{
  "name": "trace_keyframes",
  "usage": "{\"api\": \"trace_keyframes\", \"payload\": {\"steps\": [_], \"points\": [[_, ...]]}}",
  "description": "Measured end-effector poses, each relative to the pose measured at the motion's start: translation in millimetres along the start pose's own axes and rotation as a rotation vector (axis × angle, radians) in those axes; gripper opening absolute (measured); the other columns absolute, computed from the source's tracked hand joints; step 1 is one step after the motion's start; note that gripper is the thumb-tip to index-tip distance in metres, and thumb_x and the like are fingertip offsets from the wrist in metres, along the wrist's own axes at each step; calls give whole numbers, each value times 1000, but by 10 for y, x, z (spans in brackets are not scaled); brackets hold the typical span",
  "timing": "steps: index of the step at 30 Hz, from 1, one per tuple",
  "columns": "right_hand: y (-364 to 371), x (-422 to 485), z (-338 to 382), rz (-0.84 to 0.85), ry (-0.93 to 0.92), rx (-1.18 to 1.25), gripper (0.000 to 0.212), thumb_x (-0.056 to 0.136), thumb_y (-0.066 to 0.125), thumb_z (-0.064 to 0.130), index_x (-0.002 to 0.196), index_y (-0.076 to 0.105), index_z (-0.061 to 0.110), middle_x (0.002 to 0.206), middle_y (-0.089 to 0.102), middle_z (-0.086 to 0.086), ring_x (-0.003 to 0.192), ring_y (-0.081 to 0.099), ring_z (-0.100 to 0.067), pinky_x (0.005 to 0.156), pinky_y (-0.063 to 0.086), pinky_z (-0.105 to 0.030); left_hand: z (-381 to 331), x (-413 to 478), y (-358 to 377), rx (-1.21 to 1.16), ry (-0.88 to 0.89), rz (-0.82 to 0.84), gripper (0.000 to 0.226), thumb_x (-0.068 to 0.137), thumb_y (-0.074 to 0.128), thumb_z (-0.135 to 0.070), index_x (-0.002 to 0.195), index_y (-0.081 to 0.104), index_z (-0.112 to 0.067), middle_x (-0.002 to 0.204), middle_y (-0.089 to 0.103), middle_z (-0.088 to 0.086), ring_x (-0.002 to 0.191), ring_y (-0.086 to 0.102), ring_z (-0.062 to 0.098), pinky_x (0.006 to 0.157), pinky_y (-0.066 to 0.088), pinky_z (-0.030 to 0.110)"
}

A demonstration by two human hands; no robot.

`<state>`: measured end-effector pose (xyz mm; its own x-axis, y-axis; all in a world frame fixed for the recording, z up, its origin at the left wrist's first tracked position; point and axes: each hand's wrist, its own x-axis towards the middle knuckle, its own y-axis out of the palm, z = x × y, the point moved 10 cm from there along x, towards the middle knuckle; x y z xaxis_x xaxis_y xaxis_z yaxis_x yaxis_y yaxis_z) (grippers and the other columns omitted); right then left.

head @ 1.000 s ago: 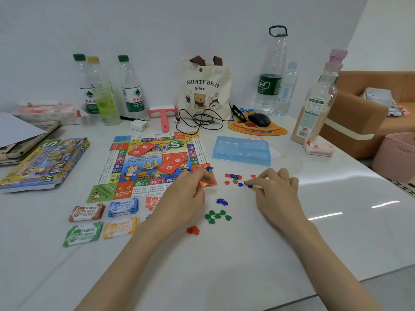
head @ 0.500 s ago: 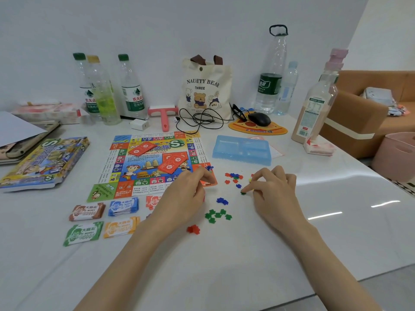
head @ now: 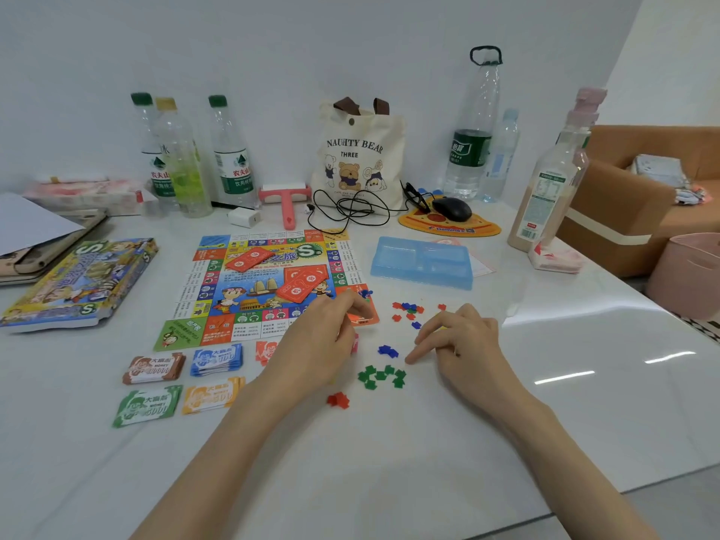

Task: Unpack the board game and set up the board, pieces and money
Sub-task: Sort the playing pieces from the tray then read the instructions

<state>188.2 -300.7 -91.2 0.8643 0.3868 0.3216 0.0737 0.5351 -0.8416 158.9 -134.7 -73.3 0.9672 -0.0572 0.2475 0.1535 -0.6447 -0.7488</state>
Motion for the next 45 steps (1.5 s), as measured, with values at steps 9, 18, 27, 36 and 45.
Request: {"api": "trace_keyframes", "payload": {"steps": [9,18,27,36,45], "points": [[-131,77,-38,-106,54,-40,56,89,44,-7,90,76,39,103,59,20,96,37,-9,83,21,-27,29,8,-10,11,-16,-6,31,98,38,-9,112,56,-31,117,55,-6,100,51,4,84,46,27],[-7,230,-74,56,112,-394,40,101,43,19,129,56,45,143,37,12,123,24,-16,97,16,-33,40,17,17,1,-9,5,31,98,38,-9,111,56,-31,118,55,-5,105,52,6,89,47,32],[-104,243,-59,0,140,-404,41,99,45,16,128,58,43,145,37,10,124,24,-19,96,15,-34,18,10,27,-15,-4,8,33,97,39,-8,109,56,-34,117,56,-7,105,52,3,91,47,30],[-3,208,-38,56,96,-300,46,98,41,10,113,66,45,143,38,17,123,22,-14,94,12,-29,25,11,13,-12,-6,3,33,97,39,-9,110,57,-33,116,56,-7,103,52,2,89,47,29],[-10,113,-17,50,72,-243,51,95,40,6,109,69,46,140,42,22,115,23,-11,93,15,-29,2,0,3,-10,-3,6,33,98,38,-8,109,57,-32,117,56,-8,105,50,0,90,46,26]]}}
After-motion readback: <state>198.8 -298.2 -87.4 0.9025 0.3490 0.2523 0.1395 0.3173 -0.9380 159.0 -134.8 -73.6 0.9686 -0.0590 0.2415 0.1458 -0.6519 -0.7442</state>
